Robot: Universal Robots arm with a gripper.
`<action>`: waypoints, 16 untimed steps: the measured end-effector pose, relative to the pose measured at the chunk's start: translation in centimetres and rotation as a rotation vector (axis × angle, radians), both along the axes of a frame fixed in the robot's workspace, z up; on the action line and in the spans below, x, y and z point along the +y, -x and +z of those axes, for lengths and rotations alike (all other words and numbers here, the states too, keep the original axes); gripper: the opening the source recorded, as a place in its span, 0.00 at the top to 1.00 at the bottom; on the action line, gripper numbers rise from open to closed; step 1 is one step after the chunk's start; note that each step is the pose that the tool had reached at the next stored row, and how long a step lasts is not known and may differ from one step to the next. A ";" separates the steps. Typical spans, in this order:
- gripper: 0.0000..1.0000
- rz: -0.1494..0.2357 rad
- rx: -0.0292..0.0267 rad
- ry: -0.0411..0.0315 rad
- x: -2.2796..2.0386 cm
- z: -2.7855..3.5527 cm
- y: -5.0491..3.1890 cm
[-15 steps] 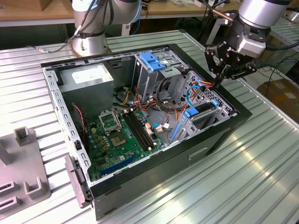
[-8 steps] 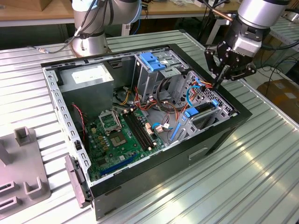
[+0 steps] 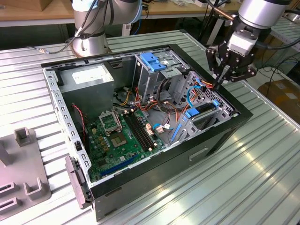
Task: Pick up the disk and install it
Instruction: 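Insert the first disk wire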
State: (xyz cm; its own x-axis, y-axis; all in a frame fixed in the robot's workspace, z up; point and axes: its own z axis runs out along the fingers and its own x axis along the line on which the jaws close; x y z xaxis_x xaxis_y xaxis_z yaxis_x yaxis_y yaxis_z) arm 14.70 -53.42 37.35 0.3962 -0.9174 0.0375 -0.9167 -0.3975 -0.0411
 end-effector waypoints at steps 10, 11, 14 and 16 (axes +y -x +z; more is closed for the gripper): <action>0.84 -0.179 0.0173 0.0004 0.00 0.01 0.00; 0.84 -0.196 0.0192 0.0004 0.00 0.00 0.00; 0.84 -0.238 0.0253 0.0021 0.00 0.00 0.00; 0.84 -0.264 0.0293 0.0032 0.00 0.00 0.00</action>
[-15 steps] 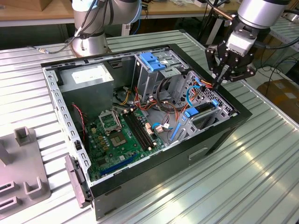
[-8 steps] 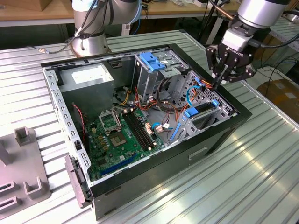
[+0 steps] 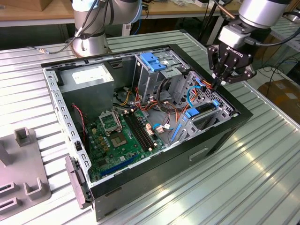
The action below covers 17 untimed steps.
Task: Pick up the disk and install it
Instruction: 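Insert the first disk wire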
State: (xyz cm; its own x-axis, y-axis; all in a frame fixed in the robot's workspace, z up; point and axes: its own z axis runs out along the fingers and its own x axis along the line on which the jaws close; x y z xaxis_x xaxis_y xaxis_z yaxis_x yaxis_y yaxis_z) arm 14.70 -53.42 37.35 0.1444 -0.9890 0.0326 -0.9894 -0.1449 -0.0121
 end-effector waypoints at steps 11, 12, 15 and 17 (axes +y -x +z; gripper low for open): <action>0.84 -0.066 0.0146 0.0210 0.00 -0.18 0.89; 0.84 -0.066 0.0152 0.0209 0.00 -0.20 1.08; 0.84 -0.069 0.0159 0.0185 -0.10 -0.25 1.60; 0.84 -0.074 0.0177 0.0150 -0.31 -0.27 1.61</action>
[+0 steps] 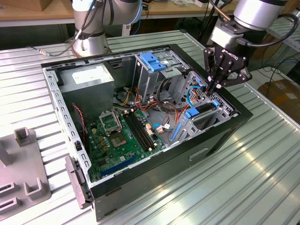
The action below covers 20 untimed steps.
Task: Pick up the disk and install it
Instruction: 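Insert the first disk wire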
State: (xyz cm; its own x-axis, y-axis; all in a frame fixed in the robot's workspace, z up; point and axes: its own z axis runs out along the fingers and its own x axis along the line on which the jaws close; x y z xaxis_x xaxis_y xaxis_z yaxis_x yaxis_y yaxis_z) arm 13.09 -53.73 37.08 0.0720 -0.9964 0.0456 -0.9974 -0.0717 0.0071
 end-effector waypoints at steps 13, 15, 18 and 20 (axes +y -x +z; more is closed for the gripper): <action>0.84 -0.031 0.0076 -0.0838 -1.13 -0.12 0.00; 0.84 -0.035 0.0083 -0.0838 -1.61 -0.15 0.00; 0.84 -0.039 0.0085 -0.0838 -2.13 -0.18 0.00; 0.84 -0.043 0.0085 -0.0844 -2.49 -0.20 0.00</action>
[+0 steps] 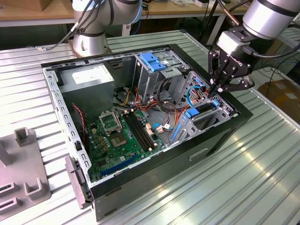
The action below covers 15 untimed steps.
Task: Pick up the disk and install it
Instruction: 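Insert the first disk wire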
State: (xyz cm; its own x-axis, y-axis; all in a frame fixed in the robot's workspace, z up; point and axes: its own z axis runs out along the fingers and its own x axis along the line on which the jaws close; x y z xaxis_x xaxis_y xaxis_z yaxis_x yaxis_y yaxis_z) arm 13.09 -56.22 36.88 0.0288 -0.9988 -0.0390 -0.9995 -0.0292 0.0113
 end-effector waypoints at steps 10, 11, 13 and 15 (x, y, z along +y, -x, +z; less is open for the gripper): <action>0.84 -0.049 0.0003 -0.0434 -0.87 -0.85 0.00; 0.84 -0.054 0.0002 -0.0434 -0.92 -1.00 0.03; 0.84 -0.055 0.0001 -0.0434 -1.09 -1.22 0.47; 0.84 -0.055 0.0001 -0.0432 -1.13 -1.31 0.74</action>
